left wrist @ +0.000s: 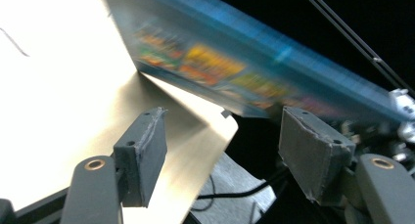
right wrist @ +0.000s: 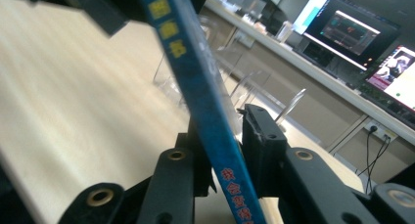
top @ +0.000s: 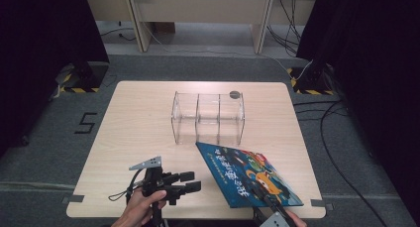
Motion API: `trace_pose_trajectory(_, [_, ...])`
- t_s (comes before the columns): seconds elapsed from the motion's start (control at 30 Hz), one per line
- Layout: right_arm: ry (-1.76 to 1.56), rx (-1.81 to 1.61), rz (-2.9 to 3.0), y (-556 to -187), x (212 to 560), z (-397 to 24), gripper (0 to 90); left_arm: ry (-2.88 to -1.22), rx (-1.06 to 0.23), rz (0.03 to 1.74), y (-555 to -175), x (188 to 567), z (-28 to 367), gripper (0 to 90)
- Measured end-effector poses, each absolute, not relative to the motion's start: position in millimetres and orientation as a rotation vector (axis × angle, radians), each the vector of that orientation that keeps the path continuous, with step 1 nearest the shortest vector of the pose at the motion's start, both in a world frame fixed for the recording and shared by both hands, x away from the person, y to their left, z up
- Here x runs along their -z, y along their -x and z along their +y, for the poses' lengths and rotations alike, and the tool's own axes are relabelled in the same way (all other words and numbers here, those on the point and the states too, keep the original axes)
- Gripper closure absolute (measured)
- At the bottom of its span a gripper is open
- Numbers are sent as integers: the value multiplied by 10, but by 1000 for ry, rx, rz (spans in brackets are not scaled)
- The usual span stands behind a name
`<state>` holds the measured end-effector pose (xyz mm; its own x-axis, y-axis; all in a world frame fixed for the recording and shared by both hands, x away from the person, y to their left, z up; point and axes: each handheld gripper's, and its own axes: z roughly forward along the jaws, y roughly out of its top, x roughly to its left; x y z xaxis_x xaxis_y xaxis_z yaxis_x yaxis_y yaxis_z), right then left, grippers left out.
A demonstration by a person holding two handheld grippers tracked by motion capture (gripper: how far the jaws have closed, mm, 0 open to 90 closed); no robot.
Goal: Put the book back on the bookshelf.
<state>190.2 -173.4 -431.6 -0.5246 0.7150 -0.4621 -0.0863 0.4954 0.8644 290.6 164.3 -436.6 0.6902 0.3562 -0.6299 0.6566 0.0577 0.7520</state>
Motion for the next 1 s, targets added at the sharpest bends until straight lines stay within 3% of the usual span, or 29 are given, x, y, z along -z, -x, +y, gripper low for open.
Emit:
trace_pose_trajectory(0.37, [-705,-1383,1736,-2037,4000,-2029,800,-1697,87,893,-3061,4575,1716,360])
trace_pose_trajectory(1.0, [-953,-1550,1600,-2199,4103,-2509,812,-1823,59,920,-3206,4814,1748,359])
